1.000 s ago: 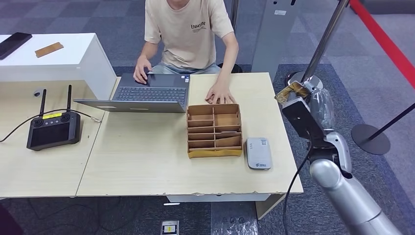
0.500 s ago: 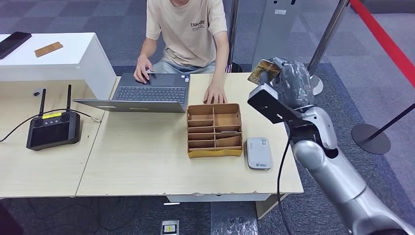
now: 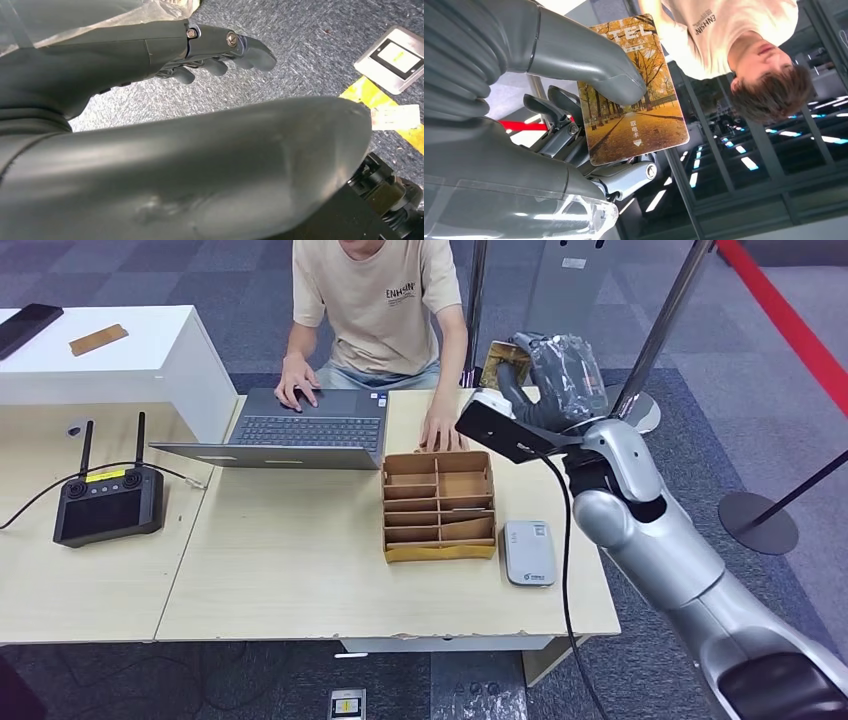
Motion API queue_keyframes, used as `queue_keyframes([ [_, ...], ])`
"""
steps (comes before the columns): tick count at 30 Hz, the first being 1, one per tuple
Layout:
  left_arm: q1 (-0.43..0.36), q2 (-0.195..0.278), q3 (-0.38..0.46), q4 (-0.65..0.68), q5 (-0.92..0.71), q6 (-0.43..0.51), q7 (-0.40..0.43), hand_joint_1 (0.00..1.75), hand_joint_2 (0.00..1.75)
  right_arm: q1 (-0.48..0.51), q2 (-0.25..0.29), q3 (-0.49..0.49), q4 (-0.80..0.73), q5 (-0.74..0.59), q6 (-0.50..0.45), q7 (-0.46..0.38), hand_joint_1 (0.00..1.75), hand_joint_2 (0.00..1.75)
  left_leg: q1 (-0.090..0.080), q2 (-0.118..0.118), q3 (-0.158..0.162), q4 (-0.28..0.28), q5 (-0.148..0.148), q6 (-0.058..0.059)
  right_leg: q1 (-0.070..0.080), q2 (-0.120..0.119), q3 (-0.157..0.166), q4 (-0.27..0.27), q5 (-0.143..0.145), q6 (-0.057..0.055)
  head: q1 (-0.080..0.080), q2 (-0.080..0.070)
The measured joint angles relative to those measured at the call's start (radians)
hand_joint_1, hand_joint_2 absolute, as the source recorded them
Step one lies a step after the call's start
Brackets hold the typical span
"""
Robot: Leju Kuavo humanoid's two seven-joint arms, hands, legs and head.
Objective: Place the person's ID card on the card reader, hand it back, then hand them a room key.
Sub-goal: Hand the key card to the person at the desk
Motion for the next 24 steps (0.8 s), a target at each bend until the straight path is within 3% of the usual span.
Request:
queue_keyframes([
  [7,0.000,0.000,-0.013,0.000,-0.004,0.000,0.000,0.00,0.00,-0.027,0.008,0.040,0.057,0.072,-0.024,0.012,1.75,1.75,0.000,0.000,-0.001,0.000,0.000,0.000,0.000,0.000,-0.001,0.000,0.000,0.000,0.000,0.000],
  [12,-0.001,0.000,-0.018,0.000,-0.003,0.002,-0.009,0.00,0.00,-0.107,0.028,0.108,0.163,0.461,-0.026,0.000,1.75,1.75,0.000,0.000,-0.001,0.000,0.000,0.000,0.000,0.000,-0.001,0.000,0.000,0.000,0.000,0.000],
  [15,-0.002,0.001,-0.018,0.000,0.000,-0.001,-0.012,0.00,0.00,-0.142,0.047,0.164,0.218,0.596,0.000,-0.018,1.75,1.75,0.001,0.000,-0.001,0.000,0.001,-0.001,0.001,0.000,-0.001,0.000,0.000,0.000,0.000,0.000],
  [24,-0.002,0.003,-0.018,0.001,0.016,-0.008,-0.011,0.00,0.00,-0.186,0.069,0.260,0.289,0.707,0.101,-0.048,1.75,1.75,0.001,0.000,-0.002,0.000,0.001,-0.001,0.001,0.000,-0.002,0.000,0.000,0.000,0.000,0.000],
])
